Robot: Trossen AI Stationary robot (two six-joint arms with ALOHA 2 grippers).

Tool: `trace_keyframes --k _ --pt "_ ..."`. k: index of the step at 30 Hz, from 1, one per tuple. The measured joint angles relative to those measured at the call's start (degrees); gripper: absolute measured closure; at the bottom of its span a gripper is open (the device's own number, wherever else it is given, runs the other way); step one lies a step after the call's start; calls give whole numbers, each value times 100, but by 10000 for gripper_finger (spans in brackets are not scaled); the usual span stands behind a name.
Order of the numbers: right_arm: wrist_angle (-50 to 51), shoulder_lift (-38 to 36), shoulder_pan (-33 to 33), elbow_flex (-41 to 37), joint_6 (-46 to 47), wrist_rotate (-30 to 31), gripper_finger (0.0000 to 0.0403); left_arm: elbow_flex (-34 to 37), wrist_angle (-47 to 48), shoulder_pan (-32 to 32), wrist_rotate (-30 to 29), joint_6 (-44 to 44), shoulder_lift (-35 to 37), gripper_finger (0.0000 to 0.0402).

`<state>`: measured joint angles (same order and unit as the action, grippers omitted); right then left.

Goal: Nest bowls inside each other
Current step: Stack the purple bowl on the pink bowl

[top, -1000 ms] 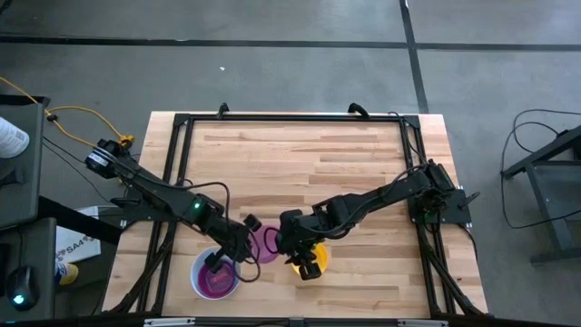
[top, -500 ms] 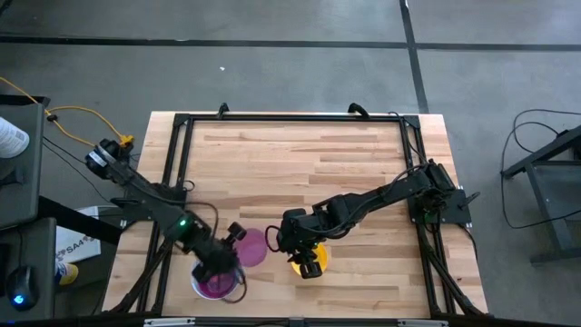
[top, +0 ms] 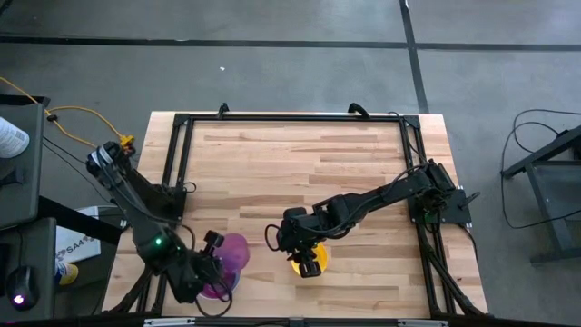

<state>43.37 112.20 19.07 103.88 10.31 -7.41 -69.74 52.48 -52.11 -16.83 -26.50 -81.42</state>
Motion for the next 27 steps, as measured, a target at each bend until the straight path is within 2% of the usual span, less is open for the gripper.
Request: trace_keyframes --k 9,19,27 --pt "465 -2 0 0 166 555 269 3 -20 -469 -12 -892 -446 401" --pt "456 -2 0 0 192 561 269 4 -235 -852 -22 -2003 -658 401" --pt "444 -2 0 0 192 568 269 5 -305 -868 189 -2229 -841 401"
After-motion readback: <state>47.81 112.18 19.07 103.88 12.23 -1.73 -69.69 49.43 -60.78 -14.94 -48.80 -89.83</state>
